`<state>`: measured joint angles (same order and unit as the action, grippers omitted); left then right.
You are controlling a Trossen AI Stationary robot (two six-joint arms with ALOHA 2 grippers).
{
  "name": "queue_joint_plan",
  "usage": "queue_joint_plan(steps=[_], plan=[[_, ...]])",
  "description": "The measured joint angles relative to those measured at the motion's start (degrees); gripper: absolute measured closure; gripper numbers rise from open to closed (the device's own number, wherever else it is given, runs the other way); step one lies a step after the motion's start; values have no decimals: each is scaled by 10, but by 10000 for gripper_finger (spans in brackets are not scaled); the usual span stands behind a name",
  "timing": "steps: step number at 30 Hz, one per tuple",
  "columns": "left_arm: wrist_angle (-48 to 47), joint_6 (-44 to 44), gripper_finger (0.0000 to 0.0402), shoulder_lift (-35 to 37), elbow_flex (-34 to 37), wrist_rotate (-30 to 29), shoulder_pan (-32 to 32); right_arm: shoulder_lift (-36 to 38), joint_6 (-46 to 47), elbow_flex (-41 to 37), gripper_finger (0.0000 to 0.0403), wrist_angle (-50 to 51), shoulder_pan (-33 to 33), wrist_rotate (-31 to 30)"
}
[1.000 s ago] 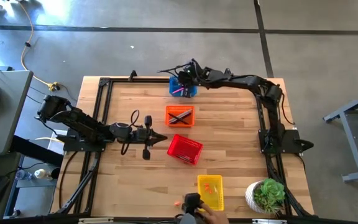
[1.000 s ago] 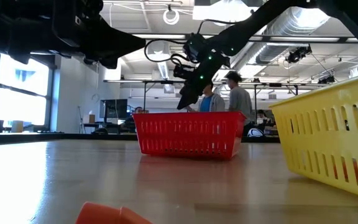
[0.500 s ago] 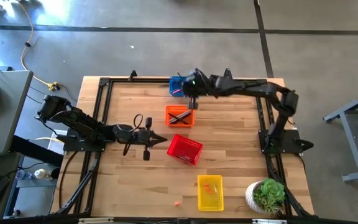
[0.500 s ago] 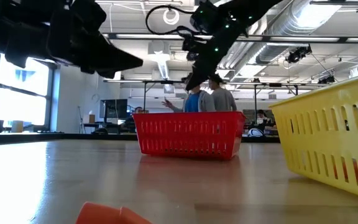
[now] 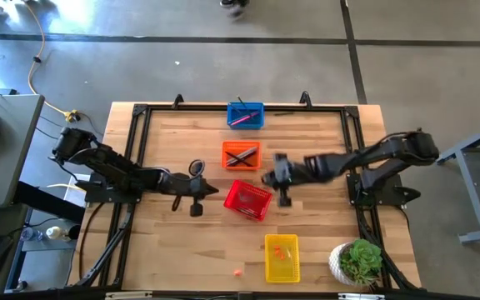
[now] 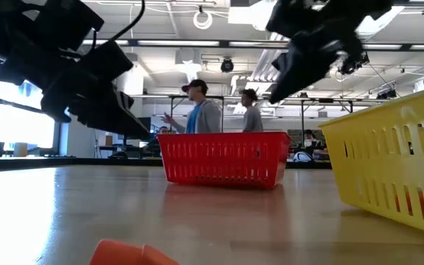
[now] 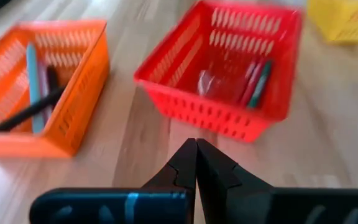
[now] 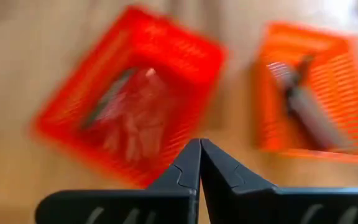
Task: Sort crayons/erasers/pens/pencils in bins
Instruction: Adjust the red bin
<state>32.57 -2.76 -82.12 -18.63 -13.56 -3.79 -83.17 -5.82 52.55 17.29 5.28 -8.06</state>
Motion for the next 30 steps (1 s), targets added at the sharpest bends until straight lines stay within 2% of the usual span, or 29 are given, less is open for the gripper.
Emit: queue_joint_plan(steps=[5,10,17,24,30], plan=[[-7,-6,401,-37,-18,-6,0,-2,78,-28,402,17,93,13],[-7,-1,401,-55,-33,-8,0,-26,130,-41,403,18,129,0],[-31,-1,401,-32,-37,-26,-2,-62,135,-41,403,6,104,-18],[-88,-1,401,25,-37,-59,-16,-65,133,-41,403,-3,74,-80],[-110,4,401,63,-37,-86,-23,-65,121,-41,403,-20,63,-83]])
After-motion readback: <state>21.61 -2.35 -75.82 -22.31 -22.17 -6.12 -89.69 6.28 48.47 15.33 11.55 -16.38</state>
